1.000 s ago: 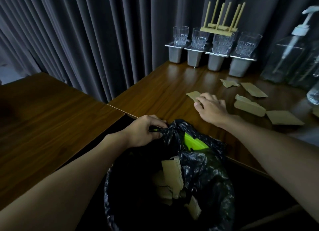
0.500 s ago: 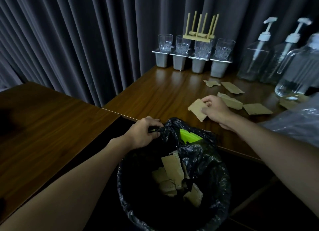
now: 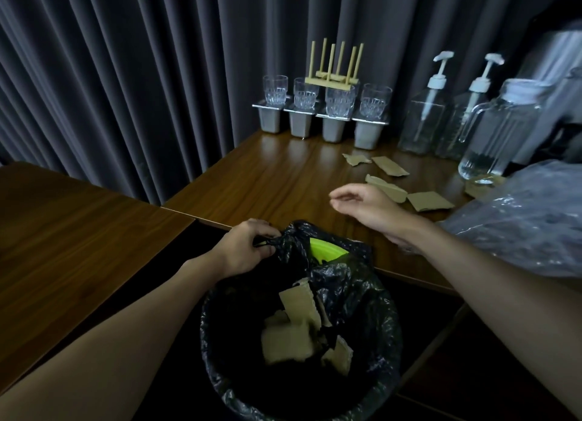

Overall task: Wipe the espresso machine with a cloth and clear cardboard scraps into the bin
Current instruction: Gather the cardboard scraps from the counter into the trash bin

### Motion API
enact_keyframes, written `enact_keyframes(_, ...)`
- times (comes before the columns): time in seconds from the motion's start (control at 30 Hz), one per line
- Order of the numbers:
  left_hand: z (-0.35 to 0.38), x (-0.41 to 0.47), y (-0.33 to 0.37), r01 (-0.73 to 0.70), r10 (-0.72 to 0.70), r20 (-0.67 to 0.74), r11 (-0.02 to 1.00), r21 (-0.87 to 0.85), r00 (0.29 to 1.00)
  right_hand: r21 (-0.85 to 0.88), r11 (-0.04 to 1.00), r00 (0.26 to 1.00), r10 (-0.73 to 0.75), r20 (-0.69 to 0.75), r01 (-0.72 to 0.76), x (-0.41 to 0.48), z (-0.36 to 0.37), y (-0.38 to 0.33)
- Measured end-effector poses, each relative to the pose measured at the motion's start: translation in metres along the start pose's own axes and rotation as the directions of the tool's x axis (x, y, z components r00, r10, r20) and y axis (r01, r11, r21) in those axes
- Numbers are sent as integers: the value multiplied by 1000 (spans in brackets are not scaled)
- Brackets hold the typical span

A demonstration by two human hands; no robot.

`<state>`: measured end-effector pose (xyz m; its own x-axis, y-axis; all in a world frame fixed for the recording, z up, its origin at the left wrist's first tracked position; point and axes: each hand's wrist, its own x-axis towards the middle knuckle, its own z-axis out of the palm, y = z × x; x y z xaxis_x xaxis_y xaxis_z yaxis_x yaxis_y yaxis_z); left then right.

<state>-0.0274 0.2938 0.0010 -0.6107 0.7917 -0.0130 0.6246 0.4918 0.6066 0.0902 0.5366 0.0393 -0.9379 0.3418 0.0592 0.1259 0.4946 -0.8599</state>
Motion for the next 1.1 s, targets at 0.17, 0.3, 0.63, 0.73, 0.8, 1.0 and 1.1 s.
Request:
enact_keyframes(0.17,16,2,13,-20,21,22,1000,-2,1000,-403,894,979,153,-135,-195,19,-32,53)
enact_keyframes(0.3,23,2,15,-20,20,-2,1000,-13,1000,-565,776,960,234,-154,-280,26,-40,76)
enact_keyframes(0.63,21,3,15,-8,8,1,1000,21,1000,-720,681,991,70,-112,-129,34,-32,77)
enact_keyframes(0.73,21,3,15,-8,8,8,1000,27,1000,-672,736,990,-13,-140,-85,30,-29,73)
enact_keyframes(0.8,21,4,15,-7,7,12,1000,27,1000,-656,749,988,-11,-153,-93,27,-28,70)
enact_keyframes(1.0,21,3,16,1,-1,19,999,38,1000,-620,765,980,80,-180,-176,23,-25,67)
enact_keyframes(1.1,21,4,15,1,-2,25,999,42,1000,-674,689,962,154,-224,-267,23,-24,63)
